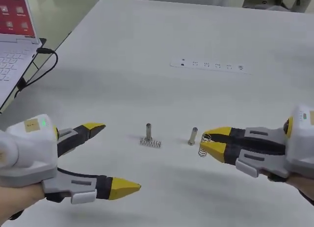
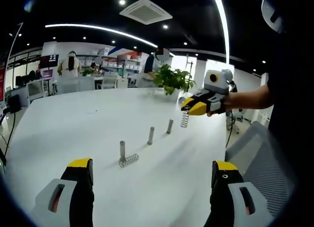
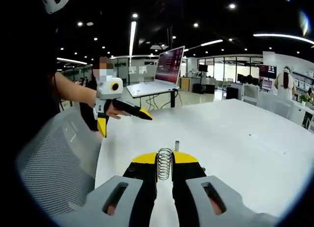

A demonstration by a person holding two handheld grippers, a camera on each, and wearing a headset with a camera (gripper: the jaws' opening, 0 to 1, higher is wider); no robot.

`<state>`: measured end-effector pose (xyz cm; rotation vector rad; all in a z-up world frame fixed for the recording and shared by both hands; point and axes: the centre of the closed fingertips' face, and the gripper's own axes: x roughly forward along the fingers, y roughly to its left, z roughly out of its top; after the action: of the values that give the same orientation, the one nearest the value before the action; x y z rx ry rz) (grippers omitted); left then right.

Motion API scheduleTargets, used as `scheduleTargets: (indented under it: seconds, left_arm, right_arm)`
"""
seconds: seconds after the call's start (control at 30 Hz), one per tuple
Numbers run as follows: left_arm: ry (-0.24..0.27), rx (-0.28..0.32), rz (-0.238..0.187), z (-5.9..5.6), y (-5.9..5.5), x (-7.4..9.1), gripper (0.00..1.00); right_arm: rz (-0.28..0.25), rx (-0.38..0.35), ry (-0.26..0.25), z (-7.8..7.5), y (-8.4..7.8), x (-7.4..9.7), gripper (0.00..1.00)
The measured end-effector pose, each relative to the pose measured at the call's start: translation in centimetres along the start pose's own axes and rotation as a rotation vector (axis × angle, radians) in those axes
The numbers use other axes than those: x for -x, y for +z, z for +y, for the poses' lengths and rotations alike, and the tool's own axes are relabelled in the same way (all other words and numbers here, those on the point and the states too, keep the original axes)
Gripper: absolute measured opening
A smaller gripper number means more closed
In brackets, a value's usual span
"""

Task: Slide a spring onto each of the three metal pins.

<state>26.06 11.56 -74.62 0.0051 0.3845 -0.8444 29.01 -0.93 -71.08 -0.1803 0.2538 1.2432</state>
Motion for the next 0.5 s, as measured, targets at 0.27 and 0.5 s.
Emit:
scheduleTargets:
  seconds: [0.27,0.5]
  left_arm:
    - [0.015,0.012,-0.003,0.3,-0.1,0.6,0.98]
    - [0.022,0.020,0.001,0.2,-0.6,0.9,0.98]
  right_arm:
    - [-0.004,-0.008,-0.046,-1.4,0.1,-0.3,0.08]
    - [-0.002,0.002,-0.074,-2.5,0.2,-0.6,0.08]
